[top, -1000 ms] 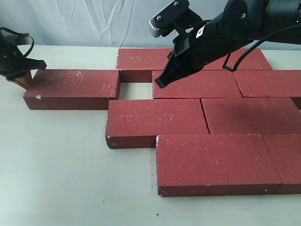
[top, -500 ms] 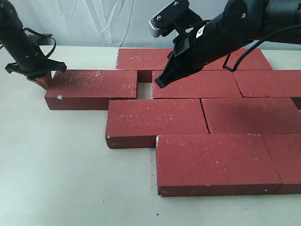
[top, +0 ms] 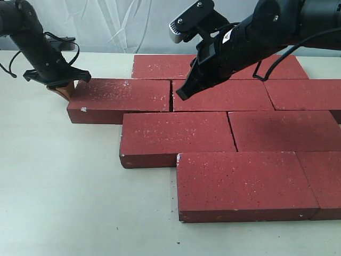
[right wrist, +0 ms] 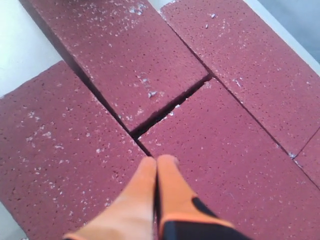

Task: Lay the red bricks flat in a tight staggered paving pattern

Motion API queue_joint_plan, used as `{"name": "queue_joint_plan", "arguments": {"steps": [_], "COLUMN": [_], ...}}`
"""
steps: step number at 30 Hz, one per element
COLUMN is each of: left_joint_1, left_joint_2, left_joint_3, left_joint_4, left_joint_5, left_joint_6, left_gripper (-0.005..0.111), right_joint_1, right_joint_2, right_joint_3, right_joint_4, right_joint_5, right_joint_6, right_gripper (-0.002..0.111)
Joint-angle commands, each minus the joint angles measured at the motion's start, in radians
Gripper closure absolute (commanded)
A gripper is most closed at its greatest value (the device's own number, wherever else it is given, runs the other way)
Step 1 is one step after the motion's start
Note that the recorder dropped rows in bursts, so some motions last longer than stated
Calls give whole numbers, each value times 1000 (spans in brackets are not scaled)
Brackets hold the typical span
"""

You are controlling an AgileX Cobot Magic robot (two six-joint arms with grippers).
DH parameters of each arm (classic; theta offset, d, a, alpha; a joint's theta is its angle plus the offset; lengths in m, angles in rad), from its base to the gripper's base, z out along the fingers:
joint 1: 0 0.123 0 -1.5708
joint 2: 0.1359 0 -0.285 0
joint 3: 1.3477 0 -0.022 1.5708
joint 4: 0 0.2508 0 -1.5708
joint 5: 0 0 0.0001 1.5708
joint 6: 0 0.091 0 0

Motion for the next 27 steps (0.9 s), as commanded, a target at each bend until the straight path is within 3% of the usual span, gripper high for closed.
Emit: {"name": "queue_joint_plan", "arguments": {"steps": [1, 27], "left_joint_1": [-26, -24], "left_joint_2": [-9, -9], "left_joint_3": [4, 4], "left_joint_4": [-17, 15], "left_joint_5": [-8, -3], "left_joint_6": [-2, -6], "left_gripper": [107, 107], "right_joint_1": [-6, -6], "right_joint_2": [-2, -2], "right_joint_3": [7, 7], "right_joint_4": [-12, -12], "right_joint_5": [-3, -3], "right_joint_6": [-2, -2], "right_gripper": [109, 109]}}
